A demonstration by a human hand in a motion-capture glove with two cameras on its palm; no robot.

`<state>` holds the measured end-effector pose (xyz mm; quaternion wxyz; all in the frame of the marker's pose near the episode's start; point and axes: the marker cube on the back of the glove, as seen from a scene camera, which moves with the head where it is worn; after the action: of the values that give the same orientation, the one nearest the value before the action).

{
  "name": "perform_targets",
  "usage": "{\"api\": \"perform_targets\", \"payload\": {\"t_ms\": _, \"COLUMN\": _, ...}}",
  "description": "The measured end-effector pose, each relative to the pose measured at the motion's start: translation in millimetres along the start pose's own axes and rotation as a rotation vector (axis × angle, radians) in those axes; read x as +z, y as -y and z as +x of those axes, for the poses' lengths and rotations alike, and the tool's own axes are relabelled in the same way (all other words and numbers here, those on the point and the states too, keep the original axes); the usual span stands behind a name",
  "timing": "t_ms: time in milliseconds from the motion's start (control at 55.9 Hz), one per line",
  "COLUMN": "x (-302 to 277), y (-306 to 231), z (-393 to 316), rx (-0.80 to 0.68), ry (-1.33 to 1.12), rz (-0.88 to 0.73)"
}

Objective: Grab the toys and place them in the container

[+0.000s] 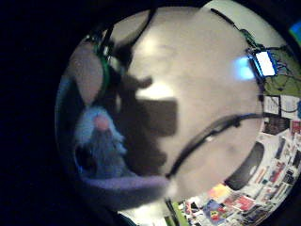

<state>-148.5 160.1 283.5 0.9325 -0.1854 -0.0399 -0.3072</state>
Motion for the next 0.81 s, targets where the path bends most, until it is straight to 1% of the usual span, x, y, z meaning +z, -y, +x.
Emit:
{"api": "perform_targets", "payload": {"t_ms": 72, "x": -3, "y": 12, "z": 10, "rx": -0.034, "ry": -0.06, "rz": 0.107}}
{"api": "perform_targets", "payload": {"t_ms": 143, "x": -2, "y": 16, "z": 5, "rx": -0.057, "ry": -0.093, "rz": 0.19}}
{"api": "perform_targets", "payload": {"t_ms": 215, "x": 0, "y": 18, "z": -2, "rx": -0.072, "ry": -0.09, "rz": 0.243}}
{"api": "perform_targets", "payload": {"t_ms": 286, "x": -1, "y": 24, "z": -4, "rx": -0.068, "ry": -0.061, "rz": 0.26}}
{"api": "perform_targets", "payload": {"t_ms": 376, "x": -5, "y": 33, "z": -2, "rx": -0.038, "ry": -0.006, "rz": 0.222}}
{"api": "perform_targets", "payload": {"t_ms": 555, "x": -21, "y": 45, "z": -13, "rx": 0.003, "ry": 0.074, "rz": -0.036}}
{"api": "perform_targets", "payload": {"t_ms": 627, "x": -38, "y": 44, "z": -29, "rx": 0.025, "ry": 0.07, "rz": -0.1}}
{"api": "perform_targets", "payload": {"t_ms": 716, "x": -72, "y": 50, "z": -44, "rx": 0.047, "ry": 0.057, "rz": -0.114}}
{"api": "perform_targets", "payload": {"t_ms": 806, "x": -125, "y": 73, "z": -42, "rx": 0.027, "ry": 0.034, "rz": -0.046}}
